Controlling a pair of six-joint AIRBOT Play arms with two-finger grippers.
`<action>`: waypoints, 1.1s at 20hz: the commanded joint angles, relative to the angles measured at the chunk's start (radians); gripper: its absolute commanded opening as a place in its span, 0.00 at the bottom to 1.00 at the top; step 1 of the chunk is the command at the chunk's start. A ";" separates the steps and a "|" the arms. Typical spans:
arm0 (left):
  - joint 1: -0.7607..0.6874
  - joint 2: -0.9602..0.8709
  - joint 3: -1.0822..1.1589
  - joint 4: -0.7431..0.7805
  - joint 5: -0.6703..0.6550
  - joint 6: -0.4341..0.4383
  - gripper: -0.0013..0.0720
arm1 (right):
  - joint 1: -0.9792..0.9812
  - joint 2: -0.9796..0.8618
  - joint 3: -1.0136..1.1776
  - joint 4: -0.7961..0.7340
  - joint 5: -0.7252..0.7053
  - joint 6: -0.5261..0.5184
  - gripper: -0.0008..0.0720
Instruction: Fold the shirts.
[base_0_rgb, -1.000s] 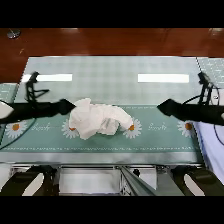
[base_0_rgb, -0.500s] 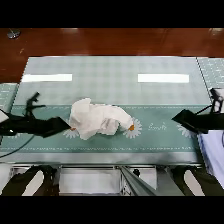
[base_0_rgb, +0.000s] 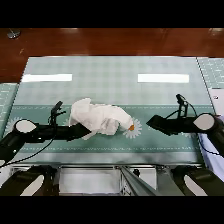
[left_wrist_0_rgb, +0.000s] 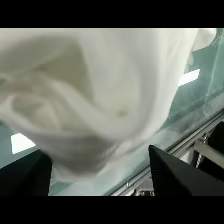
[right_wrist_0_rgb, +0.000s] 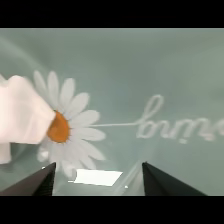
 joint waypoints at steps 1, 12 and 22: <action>-0.084 -0.076 0.001 -0.071 0.092 0.023 0.84 | 0.150 -0.102 -0.001 0.124 -0.183 0.016 0.86; 0.091 -0.089 0.241 -0.071 -0.069 0.135 0.07 | 0.318 -0.469 0.245 0.202 -0.225 -0.008 0.86; 0.189 -0.089 0.332 -0.072 -0.117 0.156 0.07 | 0.278 -0.623 0.514 0.194 -0.037 -0.169 0.05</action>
